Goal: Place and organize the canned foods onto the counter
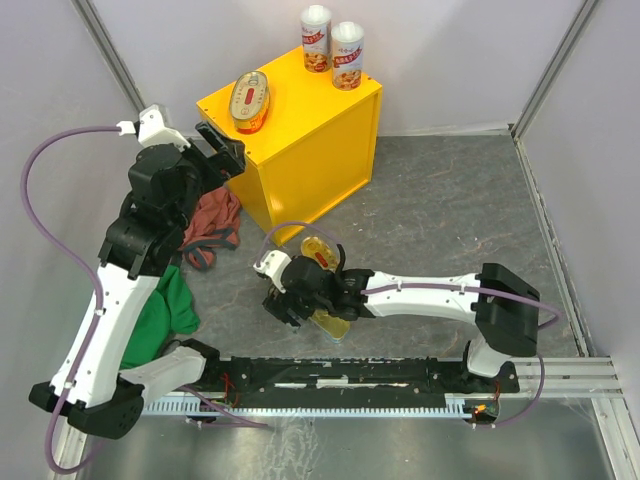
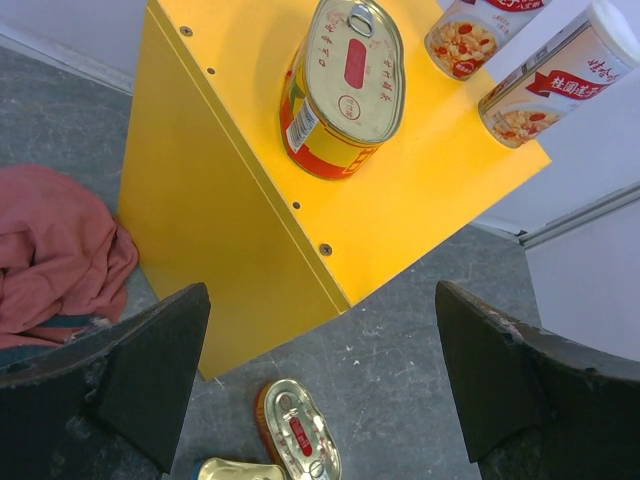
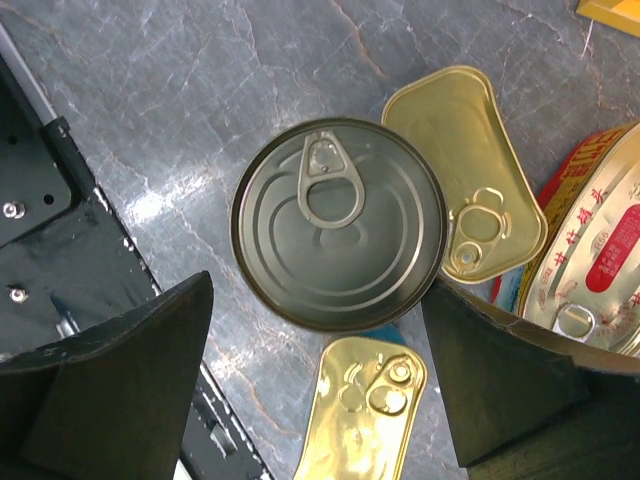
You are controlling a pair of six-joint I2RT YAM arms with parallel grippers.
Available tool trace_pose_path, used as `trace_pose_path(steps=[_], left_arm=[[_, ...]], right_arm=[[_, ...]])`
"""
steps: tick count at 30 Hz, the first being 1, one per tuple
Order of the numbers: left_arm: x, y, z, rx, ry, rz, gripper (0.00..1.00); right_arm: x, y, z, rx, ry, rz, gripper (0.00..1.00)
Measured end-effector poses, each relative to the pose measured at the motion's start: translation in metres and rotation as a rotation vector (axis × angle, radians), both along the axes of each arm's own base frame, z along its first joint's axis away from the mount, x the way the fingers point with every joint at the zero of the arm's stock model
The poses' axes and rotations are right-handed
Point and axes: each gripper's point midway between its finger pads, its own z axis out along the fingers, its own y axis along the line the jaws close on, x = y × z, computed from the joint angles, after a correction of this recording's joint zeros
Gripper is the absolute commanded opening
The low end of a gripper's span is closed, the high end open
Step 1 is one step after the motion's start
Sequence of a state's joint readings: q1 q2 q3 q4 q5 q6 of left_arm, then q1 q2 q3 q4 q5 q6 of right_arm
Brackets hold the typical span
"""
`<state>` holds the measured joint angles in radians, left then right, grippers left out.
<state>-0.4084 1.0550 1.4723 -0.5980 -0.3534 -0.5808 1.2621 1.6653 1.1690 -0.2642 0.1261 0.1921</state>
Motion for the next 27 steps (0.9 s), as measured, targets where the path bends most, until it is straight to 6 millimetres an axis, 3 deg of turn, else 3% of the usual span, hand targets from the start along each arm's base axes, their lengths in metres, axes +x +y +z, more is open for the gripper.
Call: trace_pose_path(steps=[15,19,25,27], left_arm=[[-0.010,-0.006,-0.027,0.002,0.051,-0.043,1.00],[-0.017,-0.002,-0.031,0.004,0.056,-0.044,1.00],[-0.026,0.002,-0.034,0.003,0.053,-0.042,1.00],[-0.029,0.003,-0.036,0.003,0.053,-0.042,1.00]], right_arm=[[0.025,0.019,-0.020,0.033,-0.014,-0.042,0.88],[0.029,0.027,-0.022,0.056,-0.012,-0.037,0.68],[0.029,0.032,-0.021,0.075,-0.016,-0.025,0.19],[0.030,0.032,-0.021,0.074,-0.017,-0.024,0.15]])
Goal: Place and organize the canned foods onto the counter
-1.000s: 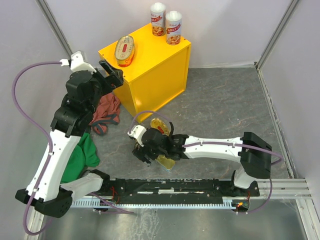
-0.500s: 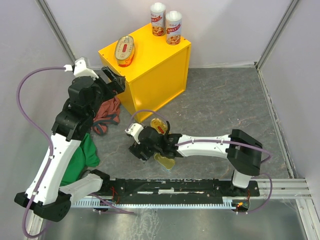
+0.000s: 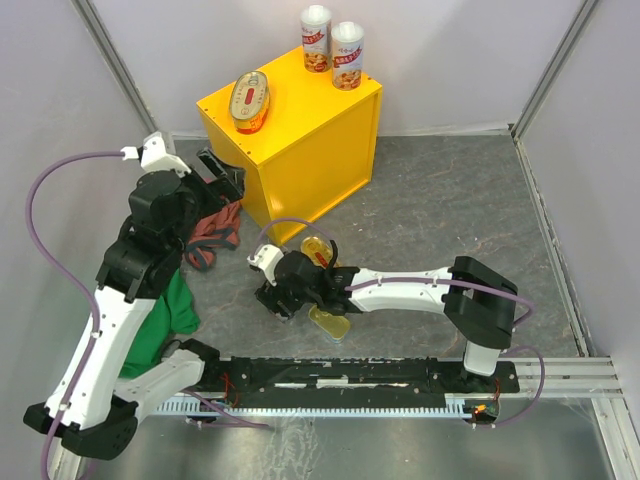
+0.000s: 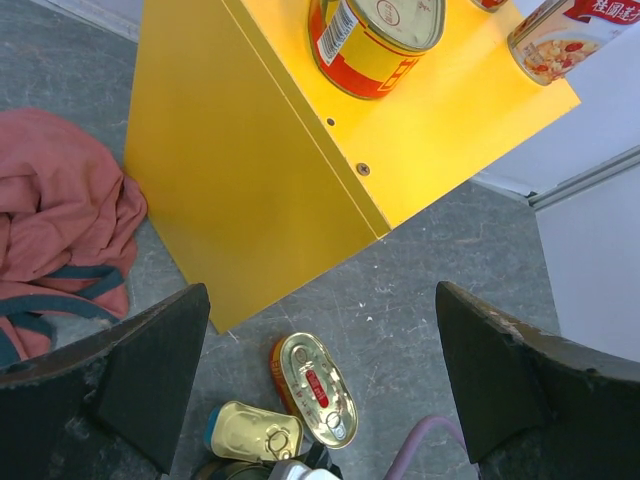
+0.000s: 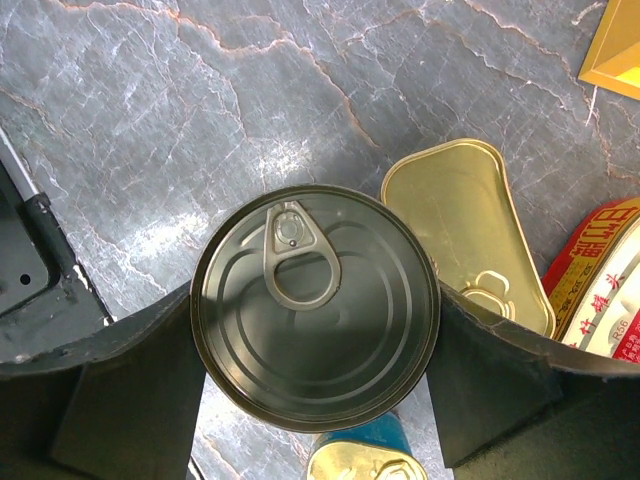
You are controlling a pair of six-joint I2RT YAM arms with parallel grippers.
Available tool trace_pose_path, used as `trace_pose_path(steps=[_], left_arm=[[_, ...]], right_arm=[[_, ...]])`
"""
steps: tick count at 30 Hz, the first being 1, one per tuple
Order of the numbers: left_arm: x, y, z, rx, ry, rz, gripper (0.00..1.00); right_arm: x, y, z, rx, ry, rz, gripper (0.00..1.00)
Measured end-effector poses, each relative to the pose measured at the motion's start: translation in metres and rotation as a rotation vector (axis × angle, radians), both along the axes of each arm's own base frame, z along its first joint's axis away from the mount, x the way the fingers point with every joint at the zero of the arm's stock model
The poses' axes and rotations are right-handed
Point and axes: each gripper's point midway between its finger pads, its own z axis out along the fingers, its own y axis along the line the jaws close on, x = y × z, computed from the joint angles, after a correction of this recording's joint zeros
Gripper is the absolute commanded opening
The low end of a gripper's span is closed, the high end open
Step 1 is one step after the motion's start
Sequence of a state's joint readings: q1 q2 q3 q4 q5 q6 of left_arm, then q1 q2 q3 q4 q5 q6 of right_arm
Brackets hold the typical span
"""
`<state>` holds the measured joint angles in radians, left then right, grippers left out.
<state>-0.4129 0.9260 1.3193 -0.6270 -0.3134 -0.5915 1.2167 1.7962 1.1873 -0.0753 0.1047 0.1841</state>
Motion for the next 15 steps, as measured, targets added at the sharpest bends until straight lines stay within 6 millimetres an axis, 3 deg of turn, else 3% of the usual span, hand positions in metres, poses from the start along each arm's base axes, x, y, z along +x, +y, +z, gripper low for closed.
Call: trace_pose_path(steps=[5,11,15], left_arm=[[-0.006,0.005,-0.002,0.000,-0.006,0.010,1.00],[-0.011,0.010,-0.007,0.001,-0.014,0.026,1.00],[-0.012,0.011,-0.010,0.000,-0.017,0.029,1.00]], right_arm=[[-0.003,-0.007,0.002,-0.023,0.007,0.007,0.02],[-0.011,-0.024,0.011,-0.064,0.025,0.022,0.01],[-0.012,-0.029,0.036,-0.071,0.018,0.028,0.01]])
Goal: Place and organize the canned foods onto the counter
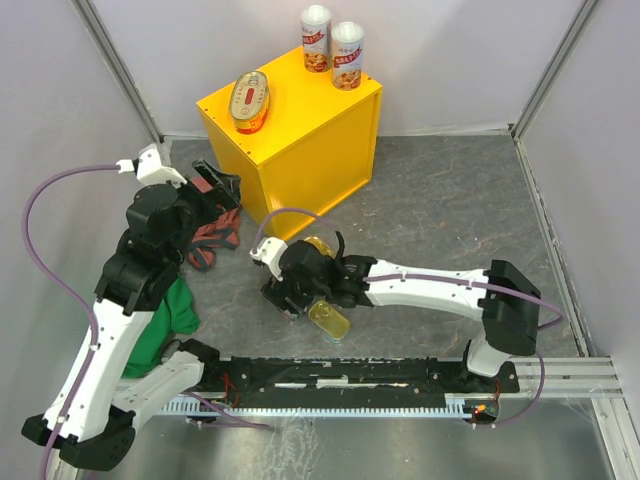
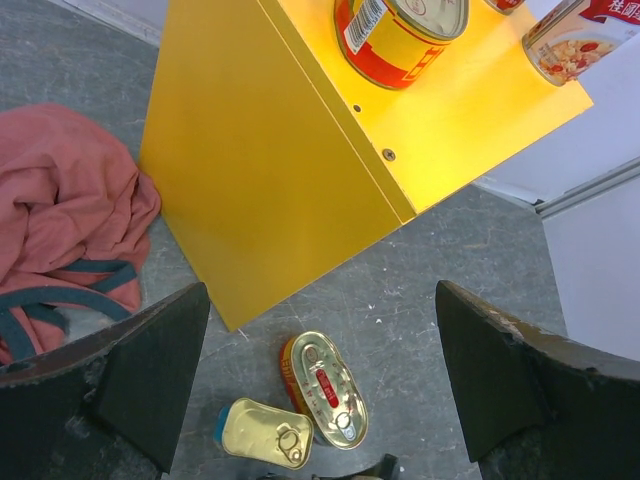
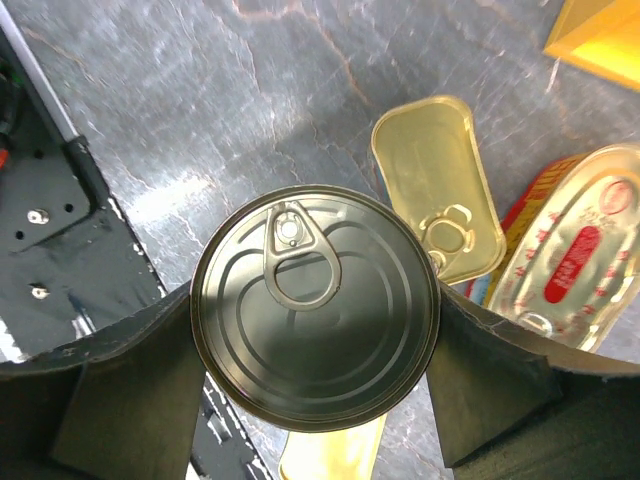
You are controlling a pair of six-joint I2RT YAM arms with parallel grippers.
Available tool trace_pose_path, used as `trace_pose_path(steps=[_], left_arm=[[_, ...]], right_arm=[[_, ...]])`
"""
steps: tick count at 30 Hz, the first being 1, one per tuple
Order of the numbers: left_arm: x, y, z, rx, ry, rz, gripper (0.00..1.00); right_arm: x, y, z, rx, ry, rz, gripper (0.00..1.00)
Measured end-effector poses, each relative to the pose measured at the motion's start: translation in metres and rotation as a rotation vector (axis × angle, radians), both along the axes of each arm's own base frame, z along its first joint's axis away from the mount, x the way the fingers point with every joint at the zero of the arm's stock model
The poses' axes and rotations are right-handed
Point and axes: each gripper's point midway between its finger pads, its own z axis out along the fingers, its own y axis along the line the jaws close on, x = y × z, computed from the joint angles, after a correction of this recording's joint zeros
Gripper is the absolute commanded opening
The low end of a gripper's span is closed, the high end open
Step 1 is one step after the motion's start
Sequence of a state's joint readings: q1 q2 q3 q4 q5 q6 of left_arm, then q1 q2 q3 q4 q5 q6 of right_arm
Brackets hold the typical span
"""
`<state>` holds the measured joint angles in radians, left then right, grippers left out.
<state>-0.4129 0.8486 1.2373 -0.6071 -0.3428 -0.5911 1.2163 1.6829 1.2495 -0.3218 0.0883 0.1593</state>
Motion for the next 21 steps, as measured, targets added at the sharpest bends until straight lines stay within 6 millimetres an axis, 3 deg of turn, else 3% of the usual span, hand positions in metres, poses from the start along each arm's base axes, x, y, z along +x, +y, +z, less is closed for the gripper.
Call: trace_pose_path(steps=[7,12,21], left_arm=[[0.001,0.000,-0.006,-0.002,-0.006,0.004,1.00],[0.001,0.001,-0.004,-0.005,-0.016,0.008,1.00],[0.001,0.003,-0.003,-0.005,-0.020,0.018,1.00]], right_arm=[[0.014,0.001,0.085,0.080,-0.089,-0.031,0.01],[0.036,-0.005,0.152,0.153,-0.157,-0.090,0.01],[0.085,-0.043,0.213,0.177,-0.235,-0.218,0.01]])
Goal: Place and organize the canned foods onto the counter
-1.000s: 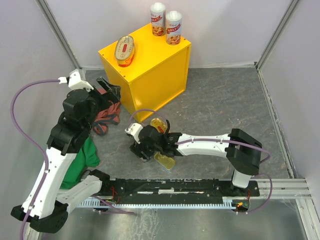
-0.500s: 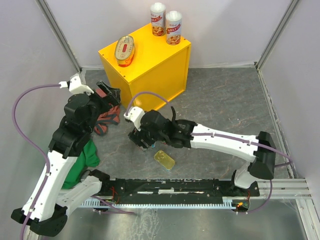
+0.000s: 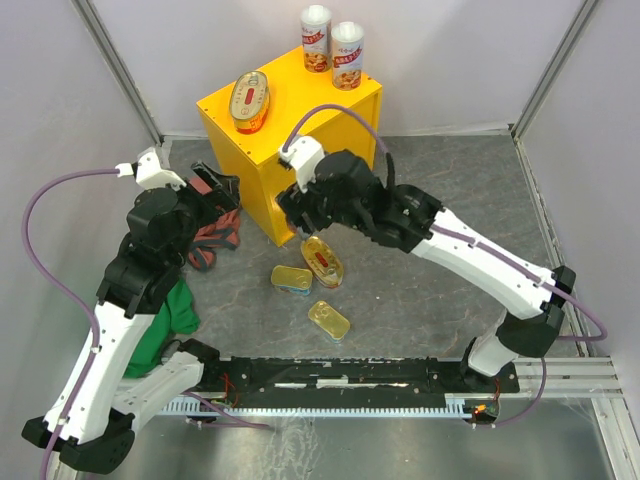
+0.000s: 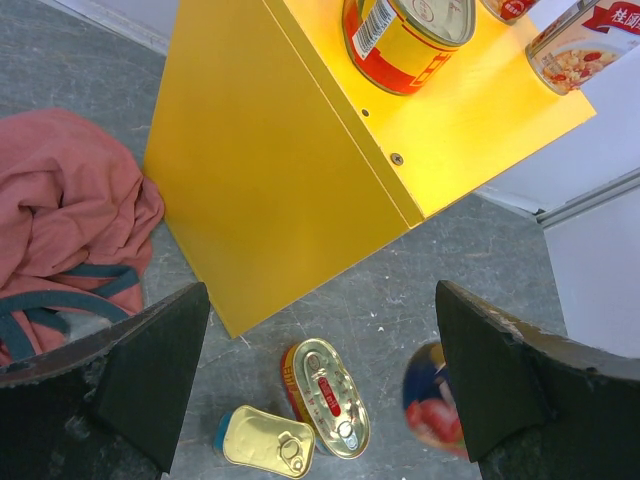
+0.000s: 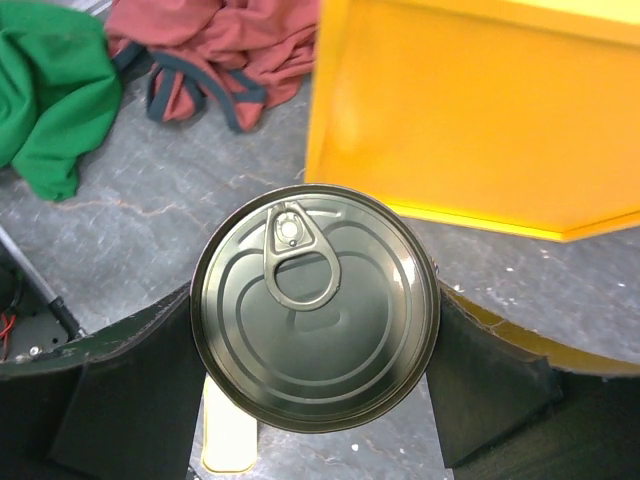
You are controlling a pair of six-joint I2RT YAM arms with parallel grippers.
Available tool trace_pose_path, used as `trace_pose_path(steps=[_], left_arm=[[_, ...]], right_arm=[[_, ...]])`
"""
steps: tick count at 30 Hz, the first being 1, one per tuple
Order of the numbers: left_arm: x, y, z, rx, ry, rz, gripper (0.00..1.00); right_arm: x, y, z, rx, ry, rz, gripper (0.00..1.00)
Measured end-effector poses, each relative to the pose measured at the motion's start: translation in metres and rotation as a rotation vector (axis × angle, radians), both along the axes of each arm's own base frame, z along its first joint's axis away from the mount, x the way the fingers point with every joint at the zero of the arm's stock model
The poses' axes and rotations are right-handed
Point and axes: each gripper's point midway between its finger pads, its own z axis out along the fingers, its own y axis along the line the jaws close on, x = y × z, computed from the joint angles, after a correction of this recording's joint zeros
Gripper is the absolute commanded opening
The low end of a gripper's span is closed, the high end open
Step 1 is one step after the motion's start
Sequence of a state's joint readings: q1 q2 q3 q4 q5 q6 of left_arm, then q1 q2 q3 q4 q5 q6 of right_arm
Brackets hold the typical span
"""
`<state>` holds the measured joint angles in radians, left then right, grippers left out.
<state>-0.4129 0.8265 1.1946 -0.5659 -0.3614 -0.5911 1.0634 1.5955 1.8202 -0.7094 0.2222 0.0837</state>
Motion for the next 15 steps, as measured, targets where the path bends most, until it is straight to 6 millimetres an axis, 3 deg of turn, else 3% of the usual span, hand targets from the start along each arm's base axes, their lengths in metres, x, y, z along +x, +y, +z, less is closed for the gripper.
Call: trace_pose_path(steps=[8,15], left_arm=[[0.001,0.000,-0.001,0.001,0.002,0.000,1.00],[0.001,0.000,-0.001,0.001,0.002,-0.001,1.00]], right_arm=[[0.036,-0.032,0.048,0.037,-0.066,-0.097,0.01],[0.063,-0.035,0.078,0.073,-0.120,-0.139,0.01]])
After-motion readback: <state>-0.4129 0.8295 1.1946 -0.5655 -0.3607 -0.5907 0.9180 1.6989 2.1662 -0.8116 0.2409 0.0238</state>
